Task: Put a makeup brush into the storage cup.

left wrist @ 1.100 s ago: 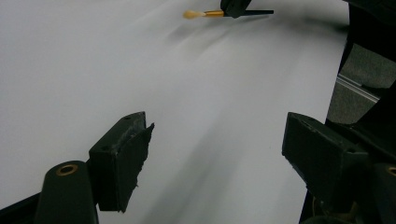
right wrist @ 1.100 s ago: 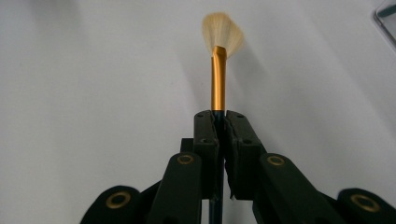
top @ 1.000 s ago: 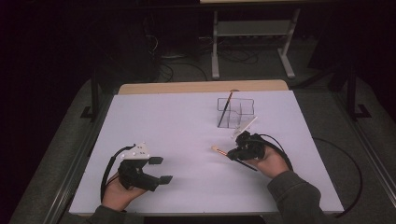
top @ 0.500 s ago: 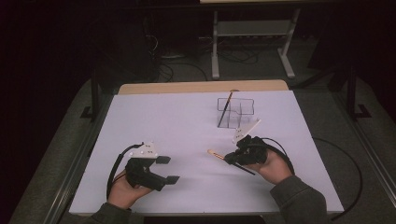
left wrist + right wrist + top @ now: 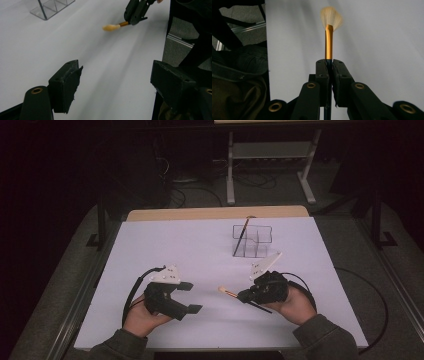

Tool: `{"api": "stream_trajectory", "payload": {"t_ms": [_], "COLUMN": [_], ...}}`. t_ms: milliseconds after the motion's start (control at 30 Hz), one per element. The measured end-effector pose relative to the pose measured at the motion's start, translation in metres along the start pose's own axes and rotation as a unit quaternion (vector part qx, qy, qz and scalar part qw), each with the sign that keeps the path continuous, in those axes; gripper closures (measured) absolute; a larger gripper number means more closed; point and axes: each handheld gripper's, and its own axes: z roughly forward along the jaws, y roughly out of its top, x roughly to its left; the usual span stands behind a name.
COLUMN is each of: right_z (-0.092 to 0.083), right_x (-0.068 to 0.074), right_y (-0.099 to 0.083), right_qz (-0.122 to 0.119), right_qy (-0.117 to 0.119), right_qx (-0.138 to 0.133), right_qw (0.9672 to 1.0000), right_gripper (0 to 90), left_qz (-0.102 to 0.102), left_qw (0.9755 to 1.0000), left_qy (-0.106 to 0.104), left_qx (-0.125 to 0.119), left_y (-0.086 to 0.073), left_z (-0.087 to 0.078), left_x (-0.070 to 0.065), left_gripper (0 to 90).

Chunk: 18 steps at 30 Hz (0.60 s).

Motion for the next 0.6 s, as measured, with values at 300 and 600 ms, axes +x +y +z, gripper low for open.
{"api": "stream_trajectory", "payload": {"t_ms": [300,600], "right_z": [-0.001,-0.004], "right_x": [0.013,0.022], "right_y": [0.009,0.013], "right_qz": [-0.021,-0.031], "right_qy": [0.019,0.030], "right_qx": [-0.010,-0.016], "right_qw": [0.9996,0.9989], "right_gripper": [82.8,82.8], "left_qz": [0.012,0.022], "left_qw": [0.9996,0.9989], "left_qy": [-0.022,-0.040], "left_qx": [0.009,0.012], "left_y": [0.013,0.021], "left_z": [0.008,0.013], "left_x": [-0.002,-0.003], "left_gripper": [23.0,23.6]}}
